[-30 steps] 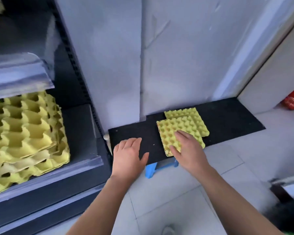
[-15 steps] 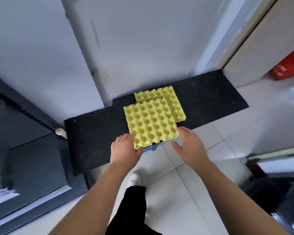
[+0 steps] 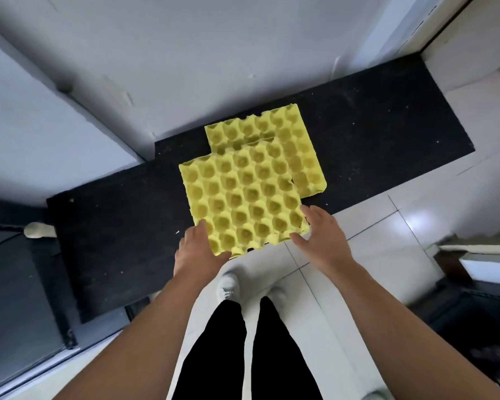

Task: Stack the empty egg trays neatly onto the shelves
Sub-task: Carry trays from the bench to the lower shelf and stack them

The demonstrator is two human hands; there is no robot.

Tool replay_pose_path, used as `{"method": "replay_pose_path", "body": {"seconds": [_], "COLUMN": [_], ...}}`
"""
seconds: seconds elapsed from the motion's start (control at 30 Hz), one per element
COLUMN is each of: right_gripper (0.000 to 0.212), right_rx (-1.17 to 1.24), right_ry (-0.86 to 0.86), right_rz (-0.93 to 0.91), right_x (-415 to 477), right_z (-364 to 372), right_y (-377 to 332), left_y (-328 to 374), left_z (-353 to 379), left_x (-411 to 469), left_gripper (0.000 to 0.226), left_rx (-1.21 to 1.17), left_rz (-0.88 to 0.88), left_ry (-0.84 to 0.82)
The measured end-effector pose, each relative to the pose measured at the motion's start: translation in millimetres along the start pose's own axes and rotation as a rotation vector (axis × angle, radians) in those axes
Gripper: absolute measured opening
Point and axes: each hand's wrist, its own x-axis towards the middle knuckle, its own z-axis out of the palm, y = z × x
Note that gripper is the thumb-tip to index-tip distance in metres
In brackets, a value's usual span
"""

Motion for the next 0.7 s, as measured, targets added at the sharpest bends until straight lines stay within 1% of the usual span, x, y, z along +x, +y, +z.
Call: {"method": "replay_pose_path", "body": {"seconds": [0.1, 0.3, 0.47, 0.57, 0.7], "right_gripper": [0.076, 0.106, 0.118, 0.119, 0.118], "right_rx": [0.019, 0.028, 0.144, 0.179, 0.21], "right_ry": [-0.048, -0.177, -0.243, -0.226, -0.189], "right_rz": [0.017, 0.078, 0.073, 0.065, 0.038], "right_x": [30, 77, 99, 100, 88], "right_z": [23, 66, 89, 90, 78], "right_y": [21, 54, 68, 68, 56], "left_y": [-7, -20, -19, -15, -12], "left_z": [23, 67, 90, 93, 78], "left_x": [25, 64, 79, 77, 64], "left_gripper": [0.103, 0.131, 0.142, 0.143, 0.14], "left_rx": [-0.087, -0.209, -0.314, -0.337, -0.381], "left_rz": [-0.074, -0.213, -0.253, -0.252, -0.226], "left_ry": [-0.011, -0.012, 0.032, 0.062, 0.116]}}
